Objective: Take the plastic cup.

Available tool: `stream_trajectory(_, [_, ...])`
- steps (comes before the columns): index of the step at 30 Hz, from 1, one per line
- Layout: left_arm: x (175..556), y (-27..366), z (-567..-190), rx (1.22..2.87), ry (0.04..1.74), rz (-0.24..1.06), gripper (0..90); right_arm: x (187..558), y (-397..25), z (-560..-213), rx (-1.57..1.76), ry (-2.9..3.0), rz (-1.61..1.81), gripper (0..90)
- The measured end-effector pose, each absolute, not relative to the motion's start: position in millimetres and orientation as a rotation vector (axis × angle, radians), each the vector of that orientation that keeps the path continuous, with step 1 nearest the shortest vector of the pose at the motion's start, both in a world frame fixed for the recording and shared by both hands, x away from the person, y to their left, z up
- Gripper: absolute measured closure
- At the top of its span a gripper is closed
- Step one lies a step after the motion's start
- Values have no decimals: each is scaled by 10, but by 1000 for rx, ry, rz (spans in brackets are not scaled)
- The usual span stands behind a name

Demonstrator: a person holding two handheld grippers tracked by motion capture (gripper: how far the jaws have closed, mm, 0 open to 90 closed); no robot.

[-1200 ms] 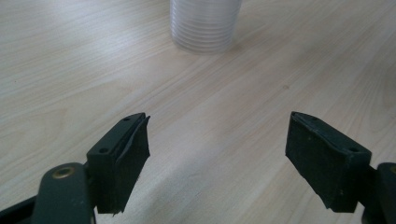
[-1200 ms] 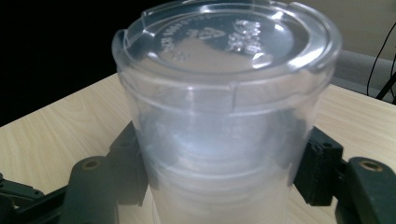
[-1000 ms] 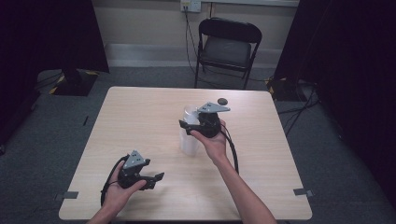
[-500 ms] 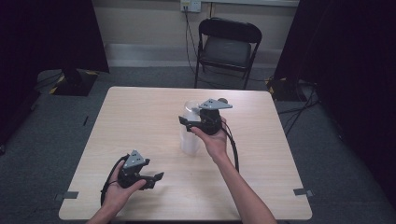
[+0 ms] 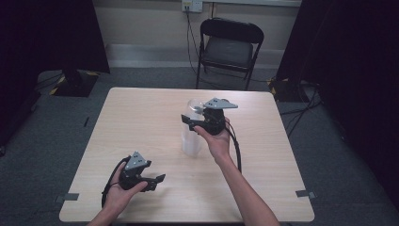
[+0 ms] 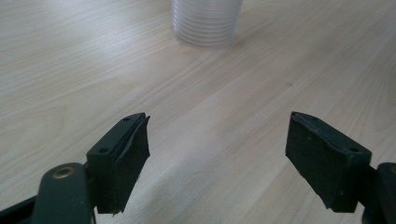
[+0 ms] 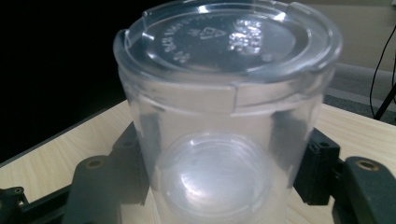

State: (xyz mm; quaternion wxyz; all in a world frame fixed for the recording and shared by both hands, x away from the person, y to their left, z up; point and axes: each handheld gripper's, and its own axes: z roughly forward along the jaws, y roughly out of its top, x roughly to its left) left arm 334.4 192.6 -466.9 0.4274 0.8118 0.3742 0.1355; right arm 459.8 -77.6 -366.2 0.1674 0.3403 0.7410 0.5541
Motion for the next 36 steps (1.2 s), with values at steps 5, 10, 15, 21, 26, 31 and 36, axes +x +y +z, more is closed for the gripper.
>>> stream_trajectory(5, [3343, 1929, -4668, 2027, 936, 341, 213, 4591, -786, -3602, 959, 2097, 1597, 338])
stream_trajectory(10, [3341, 1927, -4667, 2025, 934, 344, 213, 4571, -794, -3534, 948, 2082, 1617, 341])
stream_trajectory(15, [3339, 1919, -4670, 2023, 934, 348, 213, 4552, -820, -3496, 935, 2097, 1640, 359])
stream_trajectory(21, [3339, 1913, -4672, 2030, 922, 349, 213, 4543, -865, -3434, 941, 2075, 1653, 368])
stream_trajectory(26, [3334, 1908, -4672, 2029, 918, 354, 214, 4528, -898, -3357, 936, 2055, 1674, 375])
stream_trajectory(31, [3333, 1911, -4668, 2031, 904, 366, 217, 4496, -932, -3330, 940, 2067, 1693, 381])
stream_trajectory(36, [3332, 1909, -4664, 2008, 902, 351, 216, 4459, -985, -3281, 947, 2052, 1700, 388])
